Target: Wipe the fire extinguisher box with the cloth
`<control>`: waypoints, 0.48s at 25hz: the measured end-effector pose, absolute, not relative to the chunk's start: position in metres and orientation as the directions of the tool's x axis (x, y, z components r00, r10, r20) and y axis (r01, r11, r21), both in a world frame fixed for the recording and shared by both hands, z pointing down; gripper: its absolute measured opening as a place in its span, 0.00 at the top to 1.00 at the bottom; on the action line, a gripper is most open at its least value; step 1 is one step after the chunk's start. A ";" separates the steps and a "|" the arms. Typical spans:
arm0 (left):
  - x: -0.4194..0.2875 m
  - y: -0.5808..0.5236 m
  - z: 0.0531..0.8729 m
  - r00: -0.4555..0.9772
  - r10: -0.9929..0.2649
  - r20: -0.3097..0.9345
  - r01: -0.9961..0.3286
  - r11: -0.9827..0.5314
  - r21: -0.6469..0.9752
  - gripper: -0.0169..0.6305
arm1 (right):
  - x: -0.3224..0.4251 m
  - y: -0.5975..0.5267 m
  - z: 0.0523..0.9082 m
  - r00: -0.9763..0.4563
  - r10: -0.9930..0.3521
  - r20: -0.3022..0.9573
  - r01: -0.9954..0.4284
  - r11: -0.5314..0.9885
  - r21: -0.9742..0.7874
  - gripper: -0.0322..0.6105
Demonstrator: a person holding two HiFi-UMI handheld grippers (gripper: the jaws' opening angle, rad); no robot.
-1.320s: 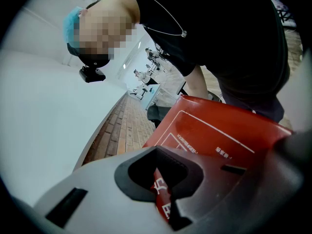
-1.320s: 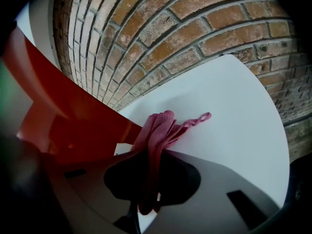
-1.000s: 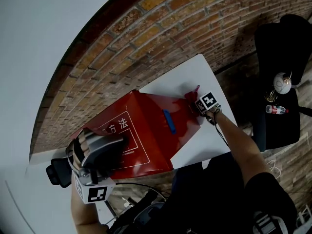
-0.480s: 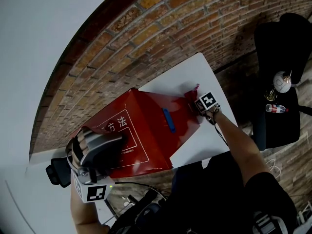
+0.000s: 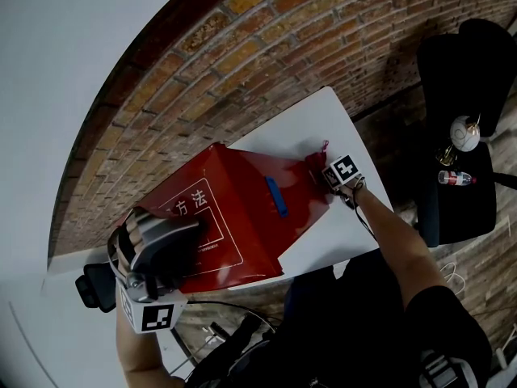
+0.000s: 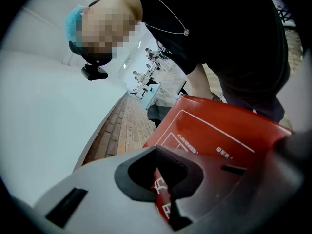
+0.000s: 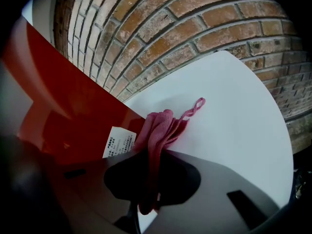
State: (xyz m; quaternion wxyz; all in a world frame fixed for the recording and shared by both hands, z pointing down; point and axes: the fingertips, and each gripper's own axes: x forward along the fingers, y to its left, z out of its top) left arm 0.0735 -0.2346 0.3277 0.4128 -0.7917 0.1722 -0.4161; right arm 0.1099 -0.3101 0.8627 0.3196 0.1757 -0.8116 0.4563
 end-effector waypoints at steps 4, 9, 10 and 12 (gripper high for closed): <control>0.073 -0.235 0.328 0.596 -0.616 0.515 0.073 -0.597 -0.799 0.93 | 0.111 -0.308 0.863 -0.740 -0.003 0.673 -0.572 0.528 -0.627 0.85; 0.074 -0.235 0.329 0.596 -0.611 0.520 0.068 -0.608 -0.791 0.93 | 0.114 -0.300 0.860 -0.741 0.007 0.672 -0.570 0.523 -0.634 0.85; 0.074 -0.235 0.329 0.596 -0.612 0.520 0.068 -0.607 -0.792 0.93 | 0.115 -0.298 0.860 -0.740 0.011 0.672 -0.570 0.519 -0.637 0.85; 0.074 -0.235 0.329 0.596 -0.612 0.519 0.068 -0.606 -0.792 0.93 | 0.116 -0.296 0.861 -0.745 0.011 0.668 -0.567 0.519 -0.640 0.85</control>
